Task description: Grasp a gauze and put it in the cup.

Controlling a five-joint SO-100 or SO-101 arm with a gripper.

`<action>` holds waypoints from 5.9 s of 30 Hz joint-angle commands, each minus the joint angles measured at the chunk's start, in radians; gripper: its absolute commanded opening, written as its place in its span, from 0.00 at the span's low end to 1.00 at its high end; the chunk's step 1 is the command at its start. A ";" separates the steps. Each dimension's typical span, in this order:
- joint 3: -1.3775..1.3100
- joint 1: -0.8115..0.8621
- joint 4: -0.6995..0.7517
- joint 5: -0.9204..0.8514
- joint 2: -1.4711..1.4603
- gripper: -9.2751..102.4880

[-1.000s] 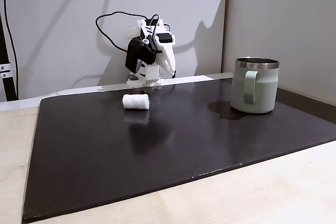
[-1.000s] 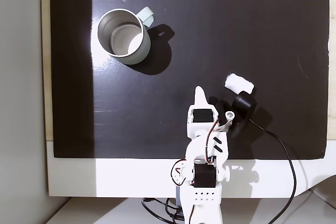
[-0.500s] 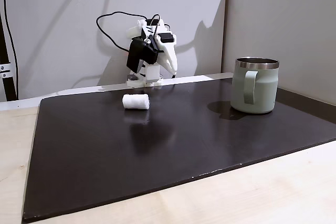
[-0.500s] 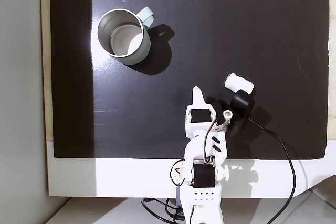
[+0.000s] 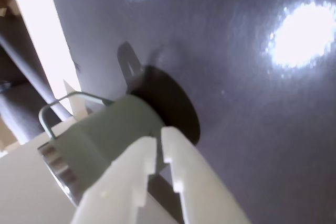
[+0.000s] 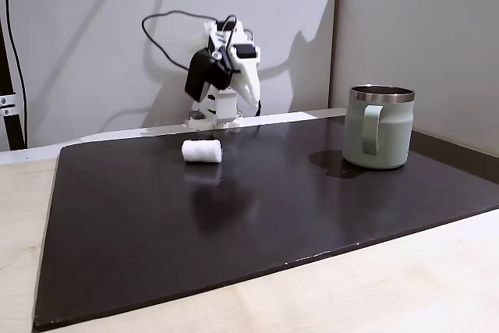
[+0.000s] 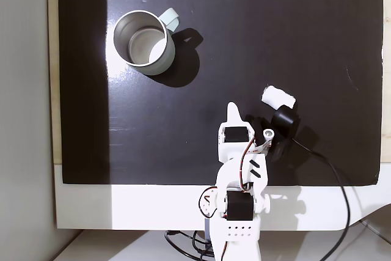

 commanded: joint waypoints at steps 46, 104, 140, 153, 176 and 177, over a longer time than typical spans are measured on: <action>-0.942 0.488 0.532 -0.439 -1.134 0.37; -1.143 0.394 0.683 -0.347 -1.235 0.08; -2.385 -0.423 0.920 0.101 -1.845 0.08; -2.595 -0.515 0.887 0.184 -2.045 0.08; -2.638 -0.460 0.873 0.204 -2.089 0.40; -2.638 -0.462 0.874 0.204 -2.089 0.41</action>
